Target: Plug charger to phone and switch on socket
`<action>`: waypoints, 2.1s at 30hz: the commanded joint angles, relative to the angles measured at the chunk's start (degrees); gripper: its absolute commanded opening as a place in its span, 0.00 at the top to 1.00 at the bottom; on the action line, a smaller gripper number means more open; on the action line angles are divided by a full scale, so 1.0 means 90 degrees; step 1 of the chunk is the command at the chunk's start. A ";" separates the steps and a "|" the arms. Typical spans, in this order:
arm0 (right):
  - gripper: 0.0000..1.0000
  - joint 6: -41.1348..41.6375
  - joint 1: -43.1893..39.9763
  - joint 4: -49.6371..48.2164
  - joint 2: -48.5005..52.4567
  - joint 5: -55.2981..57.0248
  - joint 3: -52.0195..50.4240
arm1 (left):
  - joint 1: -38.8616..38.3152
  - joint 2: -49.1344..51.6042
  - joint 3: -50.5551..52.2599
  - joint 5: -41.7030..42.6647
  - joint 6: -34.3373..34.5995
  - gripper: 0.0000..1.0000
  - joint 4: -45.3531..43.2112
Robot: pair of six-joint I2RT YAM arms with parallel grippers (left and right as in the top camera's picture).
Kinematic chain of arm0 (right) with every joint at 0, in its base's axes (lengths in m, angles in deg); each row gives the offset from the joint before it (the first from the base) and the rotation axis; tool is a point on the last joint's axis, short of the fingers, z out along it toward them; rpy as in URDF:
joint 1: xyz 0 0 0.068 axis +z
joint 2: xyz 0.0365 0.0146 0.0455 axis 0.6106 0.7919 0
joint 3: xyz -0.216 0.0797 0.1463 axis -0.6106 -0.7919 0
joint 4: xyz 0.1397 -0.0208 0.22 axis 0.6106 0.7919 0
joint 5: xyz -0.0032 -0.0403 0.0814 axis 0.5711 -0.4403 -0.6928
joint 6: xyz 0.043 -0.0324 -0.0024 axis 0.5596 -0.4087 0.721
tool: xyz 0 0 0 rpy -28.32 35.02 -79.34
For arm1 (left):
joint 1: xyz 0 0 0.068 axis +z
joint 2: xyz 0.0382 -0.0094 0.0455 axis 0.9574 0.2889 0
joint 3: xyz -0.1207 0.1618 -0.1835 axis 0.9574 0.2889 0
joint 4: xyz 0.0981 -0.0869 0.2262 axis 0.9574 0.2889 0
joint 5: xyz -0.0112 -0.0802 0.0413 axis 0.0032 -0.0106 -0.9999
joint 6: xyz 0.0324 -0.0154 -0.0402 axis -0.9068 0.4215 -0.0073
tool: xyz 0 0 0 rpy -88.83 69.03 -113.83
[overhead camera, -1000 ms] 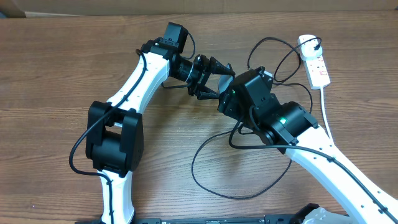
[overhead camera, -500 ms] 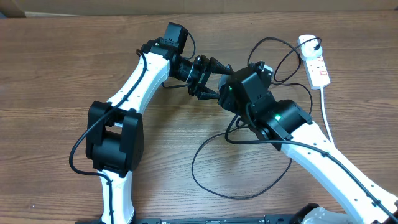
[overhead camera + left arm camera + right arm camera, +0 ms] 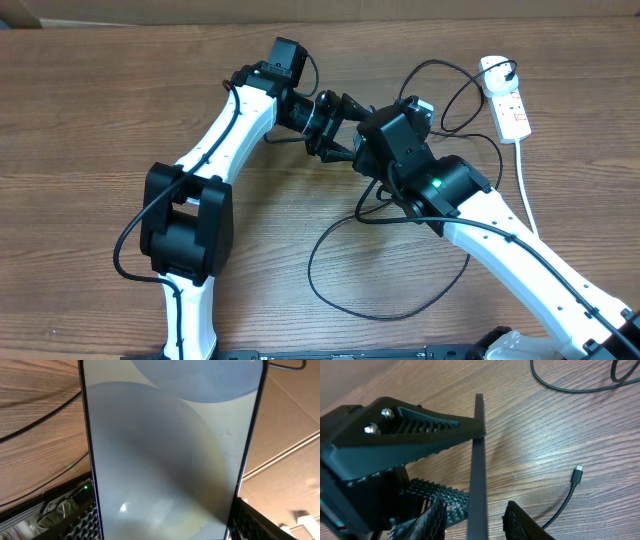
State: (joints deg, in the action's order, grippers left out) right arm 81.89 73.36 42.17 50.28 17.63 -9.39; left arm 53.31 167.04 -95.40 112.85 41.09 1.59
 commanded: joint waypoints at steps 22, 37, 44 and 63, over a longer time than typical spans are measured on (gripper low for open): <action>0.90 -0.0124 0.0036 -0.0058 0.0129 0.0204 0.0165 | -0.0085 -0.0333 -0.0090 0.0073 0.0117 0.41 -0.0027; 0.96 -0.0068 0.0036 -0.0053 0.0129 0.0199 0.0165 | -0.0083 -0.0333 -0.0090 -0.0223 -0.0233 0.23 -0.0277; 0.96 0.0238 -0.0170 -0.0044 -0.0117 0.0058 0.0338 | 0.0058 -0.0350 -0.0090 -0.1212 -0.1154 0.15 -0.0517; 0.96 0.1377 -0.2130 -0.1627 -0.0685 -0.4755 0.0491 | 0.1287 -0.3424 -0.0090 -0.2395 -0.4554 0.20 0.0520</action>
State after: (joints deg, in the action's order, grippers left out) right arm 88.57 56.38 32.47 46.04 -8.46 -7.45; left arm 65.55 143.59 -95.40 97.97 7.54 4.59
